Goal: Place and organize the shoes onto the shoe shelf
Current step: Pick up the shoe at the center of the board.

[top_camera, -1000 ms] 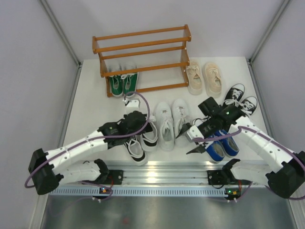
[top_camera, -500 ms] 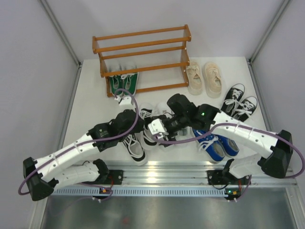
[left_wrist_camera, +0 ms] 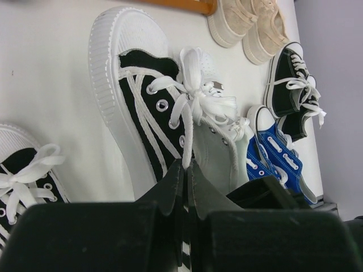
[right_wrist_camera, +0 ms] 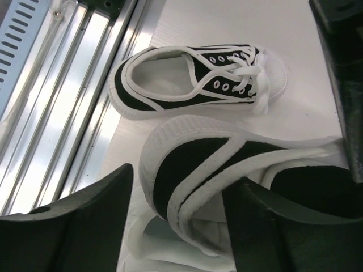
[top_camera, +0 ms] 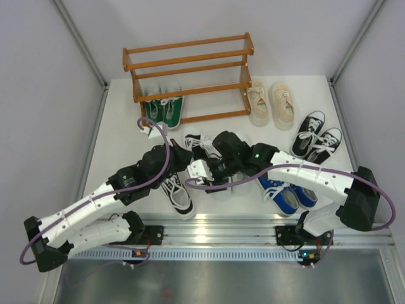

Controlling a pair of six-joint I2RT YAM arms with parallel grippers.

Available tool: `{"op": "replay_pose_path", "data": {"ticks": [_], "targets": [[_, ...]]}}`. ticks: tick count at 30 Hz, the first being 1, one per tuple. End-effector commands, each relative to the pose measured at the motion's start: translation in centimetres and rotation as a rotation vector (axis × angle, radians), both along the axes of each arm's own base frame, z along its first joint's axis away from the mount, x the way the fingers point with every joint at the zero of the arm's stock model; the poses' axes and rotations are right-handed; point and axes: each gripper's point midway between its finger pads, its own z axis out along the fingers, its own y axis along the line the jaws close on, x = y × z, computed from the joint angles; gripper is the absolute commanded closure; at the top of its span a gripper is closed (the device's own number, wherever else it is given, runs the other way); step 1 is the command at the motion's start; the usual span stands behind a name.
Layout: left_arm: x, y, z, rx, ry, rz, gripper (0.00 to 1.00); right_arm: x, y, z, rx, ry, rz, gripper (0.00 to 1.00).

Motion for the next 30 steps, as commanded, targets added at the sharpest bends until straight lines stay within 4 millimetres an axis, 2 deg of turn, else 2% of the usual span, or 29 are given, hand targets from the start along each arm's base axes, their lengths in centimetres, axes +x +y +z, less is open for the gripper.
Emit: {"op": "replay_pose_path", "data": {"ticks": [1,2,5,7,8,9,12,13,15,16,19,21,26,27,28,29,30], "targets": [[1.0,-0.3,3.9,-0.147,-0.094,0.043,1.0,-0.3,1.4,0.7,0.027,-0.007,0.017,0.41],[1.0,-0.2,3.8,-0.142,-0.095,0.049,1.0,-0.4,1.4,0.6,0.021,-0.005,0.02,0.54],[1.1,0.1,3.6,-0.132,-0.101,0.057,1.0,-0.2,1.2,1.0,0.014,-0.028,0.027,0.76],[1.0,0.3,3.4,-0.12,-0.106,0.059,1.0,-0.1,0.7,1.1,-0.002,-0.05,0.035,0.87],[1.1,0.5,3.4,-0.115,-0.109,0.064,1.0,-0.1,0.6,1.4,0.001,-0.061,0.04,0.96],[1.0,0.6,3.4,-0.11,-0.115,0.061,1.0,0.1,0.4,1.6,0.001,-0.087,0.052,0.99],[0.9,0.9,3.3,-0.093,-0.134,0.055,1.0,0.2,-0.6,2.0,-0.017,-0.123,0.083,1.0],[0.8,1.1,3.4,-0.09,-0.142,0.05,0.95,0.0,-1.2,1.9,-0.037,-0.119,0.099,1.0],[0.6,1.7,3.6,-0.066,-0.171,0.042,0.74,0.8,-1.7,2.9,-0.022,-0.145,0.11,1.0],[0.5,1.9,3.8,-0.056,-0.185,0.038,0.52,1.0,-2.3,2.8,-0.039,-0.143,0.111,1.0],[-0.3,3.6,5.3,-0.003,-0.279,0.012,0.28,3.0,-3.9,3.6,-0.053,-0.178,0.107,1.0],[-0.7,4.4,6.0,0.024,-0.32,-0.001,0.23,3.7,-4.7,3.8,-0.064,-0.182,0.111,1.0],[-2.2,7.9,6.6,0.158,-0.416,-0.022,0.22,5.8,-7.5,3.9,-0.115,-0.162,0.172,1.0],[-2.4,8.5,5.6,0.195,-0.407,-0.024,0.22,5.8,-7.5,3.5,-0.112,-0.13,0.2,1.0],[-2.7,8.9,5.3,0.206,-0.412,-0.024,0.22,6.2,-7.8,3.5,-0.114,-0.122,0.207,1.0],[-3.2,9.7,5.5,0.205,-0.441,-0.026,0.22,7.3,-8.0,4.2,-0.103,-0.152,0.214,1.0],[-3.4,9.9,5.1,0.212,-0.45,-0.037,0.22,6.7,-8.6,4.0,-0.117,-0.106,0.236,1.0]]}}
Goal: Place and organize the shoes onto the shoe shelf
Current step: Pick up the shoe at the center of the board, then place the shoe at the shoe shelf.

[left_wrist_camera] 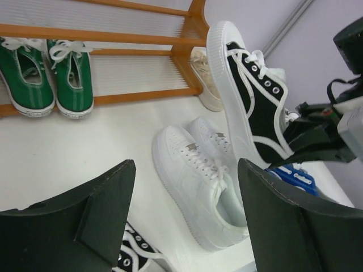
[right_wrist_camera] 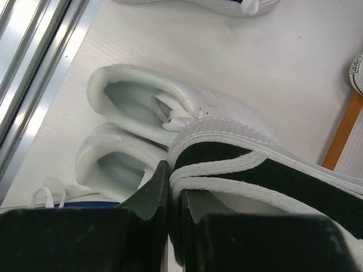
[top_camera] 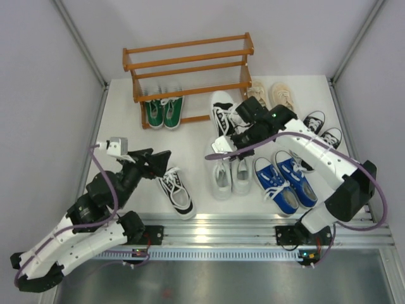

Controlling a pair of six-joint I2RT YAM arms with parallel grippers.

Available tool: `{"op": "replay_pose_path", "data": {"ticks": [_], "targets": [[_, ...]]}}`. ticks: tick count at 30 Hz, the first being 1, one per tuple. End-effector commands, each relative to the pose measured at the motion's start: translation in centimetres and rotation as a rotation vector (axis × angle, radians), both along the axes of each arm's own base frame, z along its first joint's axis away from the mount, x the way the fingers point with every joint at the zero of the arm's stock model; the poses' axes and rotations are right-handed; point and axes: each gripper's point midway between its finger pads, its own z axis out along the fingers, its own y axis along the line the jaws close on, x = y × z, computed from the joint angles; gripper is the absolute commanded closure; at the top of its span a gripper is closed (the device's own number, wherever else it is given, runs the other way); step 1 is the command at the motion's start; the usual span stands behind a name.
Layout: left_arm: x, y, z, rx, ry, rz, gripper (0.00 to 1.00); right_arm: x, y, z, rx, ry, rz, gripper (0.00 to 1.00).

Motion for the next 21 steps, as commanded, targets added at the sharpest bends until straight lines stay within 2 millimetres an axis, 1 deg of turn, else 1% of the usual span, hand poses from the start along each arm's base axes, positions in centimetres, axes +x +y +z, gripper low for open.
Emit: {"op": "replay_pose_path", "data": {"ticks": [1,2,3,4,5,6,8,9,11,13,16,21], "targets": [[-0.5,1.8,-2.9,0.157,-0.03,0.009,0.22,0.1,0.0,1.3,0.045,0.021,0.159,1.0],[-0.9,2.4,-2.7,0.136,-0.052,0.012,0.22,0.8,0.1,2.2,0.066,0.01,0.178,1.0],[-1.1,2.6,-2.9,0.132,-0.06,0.009,0.21,0.3,-0.5,2.0,0.04,0.055,0.187,1.0],[-1.2,2.8,-2.9,0.124,-0.069,0.006,0.21,0.5,-0.6,1.1,0.014,0.107,0.192,1.0],[-1.6,2.9,-2.9,0.103,-0.082,-0.007,0.21,0.9,-0.4,1.7,0.024,0.104,0.197,1.0],[-1.8,3.0,-2.6,0.092,-0.09,-0.012,0.21,1.1,-0.3,1.5,0.021,0.118,0.189,1.0],[-1.8,3.4,-2.2,0.093,-0.106,0.003,0.2,0.8,-0.1,1.1,0.028,0.126,0.208,1.0],[-1.7,3.5,-2.3,0.093,-0.105,0.009,0.2,0.7,0.0,1.3,0.036,0.127,0.21,1.0],[-1.7,3.5,-2.3,0.097,-0.106,0.007,0.2,0.2,0.3,1.5,0.054,0.143,0.213,1.0],[-1.8,3.4,-2.3,0.096,-0.107,-0.002,0.2,0.1,0.4,1.3,0.047,0.152,0.213,1.0],[-1.9,3.3,-2.2,0.097,-0.11,-0.008,0.2,-0.4,0.7,0.1,0.003,0.189,0.21,1.0],[-1.9,3.4,-2.1,0.094,-0.116,-0.006,0.2,-0.5,1.7,-1.3,-0.015,0.24,0.213,1.0]]}}
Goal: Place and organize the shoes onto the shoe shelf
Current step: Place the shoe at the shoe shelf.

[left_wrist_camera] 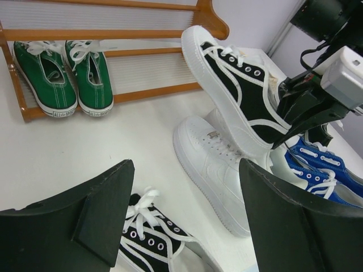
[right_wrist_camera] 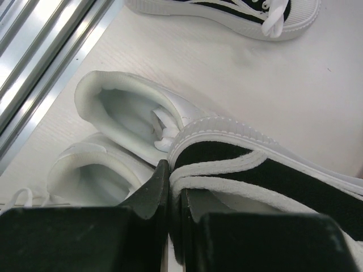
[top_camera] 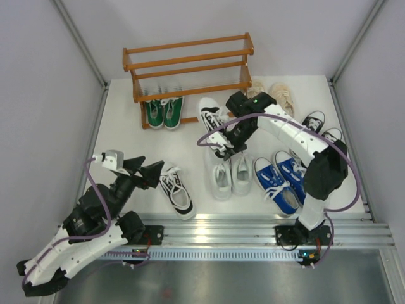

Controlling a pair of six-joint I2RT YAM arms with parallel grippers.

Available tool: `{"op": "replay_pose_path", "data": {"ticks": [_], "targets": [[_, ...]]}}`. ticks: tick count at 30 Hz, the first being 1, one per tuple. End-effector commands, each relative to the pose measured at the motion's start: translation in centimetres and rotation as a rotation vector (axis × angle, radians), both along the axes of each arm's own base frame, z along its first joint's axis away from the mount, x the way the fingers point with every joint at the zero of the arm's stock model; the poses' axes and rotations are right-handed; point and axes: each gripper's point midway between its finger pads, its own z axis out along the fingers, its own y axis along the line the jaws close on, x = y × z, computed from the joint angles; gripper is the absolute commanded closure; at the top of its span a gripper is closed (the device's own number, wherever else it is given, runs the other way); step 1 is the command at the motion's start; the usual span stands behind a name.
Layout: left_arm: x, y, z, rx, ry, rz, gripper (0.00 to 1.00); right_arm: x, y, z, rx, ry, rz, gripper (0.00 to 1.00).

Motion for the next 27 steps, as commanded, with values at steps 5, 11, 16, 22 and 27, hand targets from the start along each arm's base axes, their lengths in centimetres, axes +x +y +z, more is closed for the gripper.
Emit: {"op": "replay_pose_path", "data": {"ticks": [5,11,16,22,27], "targets": [[-0.1,0.3,0.6,-0.005,-0.026,0.002,0.2,-2.7,1.1,0.2,-0.002,0.137,0.044,1.0],[-0.1,0.4,0.7,-0.007,-0.027,0.005,0.2,-1.7,2.3,-0.1,0.006,0.162,0.025,1.0],[-0.2,0.5,0.8,-0.015,-0.031,0.007,0.2,-1.5,3.8,0.1,0.042,0.228,0.027,1.0],[-0.2,0.7,0.9,-0.02,-0.035,0.011,0.2,-1.3,5.1,0.3,0.067,0.244,0.031,1.0],[-0.2,0.7,0.8,-0.02,-0.035,0.013,0.2,-0.6,5.9,0.1,0.072,0.266,0.015,0.97]]}}
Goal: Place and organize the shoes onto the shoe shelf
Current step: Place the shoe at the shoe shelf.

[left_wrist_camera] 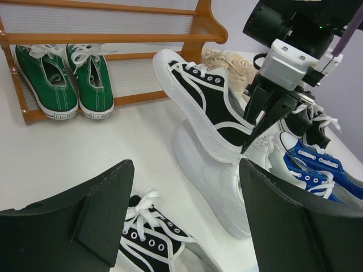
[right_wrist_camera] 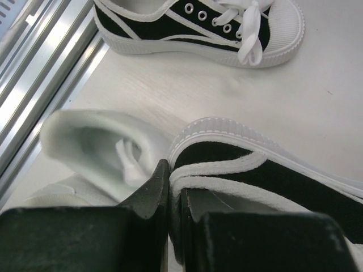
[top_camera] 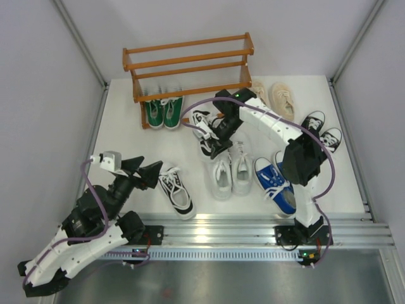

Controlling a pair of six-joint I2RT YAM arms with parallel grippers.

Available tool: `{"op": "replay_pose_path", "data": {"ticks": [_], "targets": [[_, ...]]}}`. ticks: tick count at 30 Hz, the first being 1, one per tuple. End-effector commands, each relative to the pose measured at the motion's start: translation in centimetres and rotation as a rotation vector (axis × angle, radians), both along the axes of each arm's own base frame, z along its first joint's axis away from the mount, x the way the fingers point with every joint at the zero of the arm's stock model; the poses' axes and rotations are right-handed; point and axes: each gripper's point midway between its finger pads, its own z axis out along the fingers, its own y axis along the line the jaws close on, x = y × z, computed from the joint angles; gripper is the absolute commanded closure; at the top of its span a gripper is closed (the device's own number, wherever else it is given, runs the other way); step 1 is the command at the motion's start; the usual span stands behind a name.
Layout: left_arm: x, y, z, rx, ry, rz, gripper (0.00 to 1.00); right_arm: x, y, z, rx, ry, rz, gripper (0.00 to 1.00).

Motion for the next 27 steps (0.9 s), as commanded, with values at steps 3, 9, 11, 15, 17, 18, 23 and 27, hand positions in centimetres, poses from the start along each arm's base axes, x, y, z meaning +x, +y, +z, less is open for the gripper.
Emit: {"op": "replay_pose_path", "data": {"ticks": [3,9,11,15,17,18,23,27], "targets": [[0.0,0.4,0.5,-0.012,-0.019,0.014,0.2,-1.7,2.2,2.2,0.086,0.086,0.037,0.97],[0.1,0.5,0.5,-0.011,-0.019,0.018,0.2,-1.1,3.4,2.4,0.107,0.131,-0.014,0.97],[0.1,0.5,0.5,-0.011,-0.019,0.018,0.2,-0.4,3.9,2.0,0.114,0.12,-0.025,0.97],[0.1,0.6,0.5,-0.015,-0.02,0.023,0.2,1.2,4.5,1.5,0.113,0.13,-0.077,0.97],[0.1,0.6,0.5,-0.015,-0.02,0.024,0.2,2.1,4.9,1.2,0.123,0.12,-0.094,0.97],[0.1,0.6,0.6,-0.016,-0.022,0.026,0.2,2.8,4.8,1.3,0.118,0.127,-0.126,0.97],[0.1,0.7,0.6,-0.016,-0.022,0.03,0.2,5.9,4.4,1.3,0.131,0.071,-0.205,0.97],[0.2,0.7,0.5,-0.014,-0.02,0.034,0.2,8.4,3.4,1.4,0.131,0.028,-0.27,0.97]]}}
